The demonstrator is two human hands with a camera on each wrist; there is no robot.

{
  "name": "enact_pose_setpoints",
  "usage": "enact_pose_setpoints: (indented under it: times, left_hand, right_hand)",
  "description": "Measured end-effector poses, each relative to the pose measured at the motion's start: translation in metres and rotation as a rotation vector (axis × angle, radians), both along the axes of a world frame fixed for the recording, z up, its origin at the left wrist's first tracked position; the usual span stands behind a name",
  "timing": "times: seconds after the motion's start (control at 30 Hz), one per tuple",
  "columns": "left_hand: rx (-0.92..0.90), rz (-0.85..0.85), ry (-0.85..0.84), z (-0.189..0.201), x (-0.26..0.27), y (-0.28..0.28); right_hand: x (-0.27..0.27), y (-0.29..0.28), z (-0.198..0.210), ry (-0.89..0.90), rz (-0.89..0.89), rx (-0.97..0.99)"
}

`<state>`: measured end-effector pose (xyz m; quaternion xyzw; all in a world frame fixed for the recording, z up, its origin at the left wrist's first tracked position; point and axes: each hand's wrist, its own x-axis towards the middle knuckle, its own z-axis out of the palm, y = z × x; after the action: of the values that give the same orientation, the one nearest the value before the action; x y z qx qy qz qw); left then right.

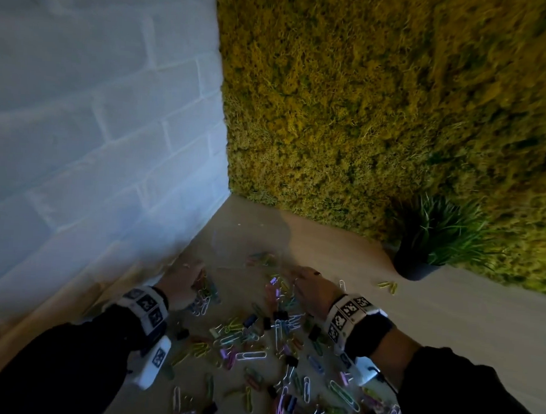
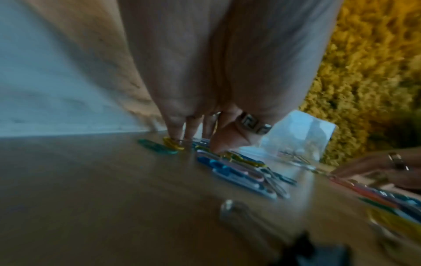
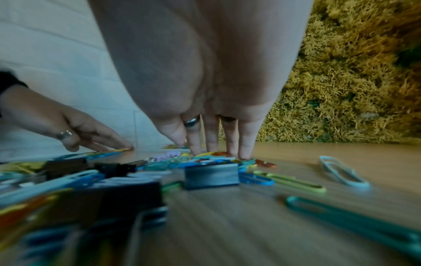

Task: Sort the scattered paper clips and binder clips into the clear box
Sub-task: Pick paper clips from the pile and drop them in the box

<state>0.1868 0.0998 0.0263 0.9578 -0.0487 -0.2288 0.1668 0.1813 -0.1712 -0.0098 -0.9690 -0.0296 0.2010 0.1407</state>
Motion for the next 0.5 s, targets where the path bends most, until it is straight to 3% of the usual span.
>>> enact_pose_setpoints:
  times: [0.2, 0.3, 0.5]
  left_hand:
    - [-0.055, -0.165, 0.121, 0.004, -0.043, 0.001]
    - [-0.111, -0.217, 0.090, 0.008, -0.049, 0.000]
    - [-0.086, -0.140, 0.012, 0.005, -0.050, -0.008]
  right_hand:
    - [-0.040, -0.008, 0.007, -0.031, 0.196, -0.055]
    - [-0.047, -0.012, 0.015, -0.090, 0.271, -0.050]
    - [-0.053, -0.008, 0.022, -0.022, 0.266, 0.051]
